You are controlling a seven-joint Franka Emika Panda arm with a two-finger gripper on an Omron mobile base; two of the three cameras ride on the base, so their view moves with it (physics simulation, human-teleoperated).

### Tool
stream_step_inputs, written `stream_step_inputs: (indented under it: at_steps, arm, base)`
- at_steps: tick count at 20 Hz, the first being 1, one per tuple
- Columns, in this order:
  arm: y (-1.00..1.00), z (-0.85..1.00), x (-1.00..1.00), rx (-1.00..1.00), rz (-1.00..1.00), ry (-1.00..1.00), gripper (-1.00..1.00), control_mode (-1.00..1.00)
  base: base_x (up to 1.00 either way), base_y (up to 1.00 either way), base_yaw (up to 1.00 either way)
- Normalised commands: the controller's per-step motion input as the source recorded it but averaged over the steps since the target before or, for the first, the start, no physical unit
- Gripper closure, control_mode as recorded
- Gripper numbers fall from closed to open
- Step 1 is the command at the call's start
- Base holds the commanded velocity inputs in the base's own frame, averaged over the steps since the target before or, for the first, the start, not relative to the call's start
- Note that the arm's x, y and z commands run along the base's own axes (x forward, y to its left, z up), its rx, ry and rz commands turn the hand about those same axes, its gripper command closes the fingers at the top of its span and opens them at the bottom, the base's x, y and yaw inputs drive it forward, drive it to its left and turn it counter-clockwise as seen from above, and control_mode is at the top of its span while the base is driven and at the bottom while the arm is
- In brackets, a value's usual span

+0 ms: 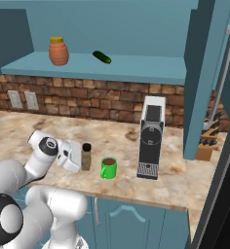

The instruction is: Pick the cinnamon and honey bottle from the cabinet and place them next to the mug.

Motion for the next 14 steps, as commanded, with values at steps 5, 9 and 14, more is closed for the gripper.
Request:
stream_step_inputs:
  at_steps: [5,9,14]
  arm:
    - [0.0,-0.02,0.2,0.0,-0.15,0.0,1.0,-1.0]
    - [0.0,-0.16,0.13,0.0,-0.15,0.0,1.0,-1.0]
    - [-0.12,-0.22,0.0,0.0,-0.09,0.0,1.0,-1.0]
  base:
    - [0.0,0.0,0.0]
    - [0.0,0.0,0.0]
    - [0.0,0.0,0.0]
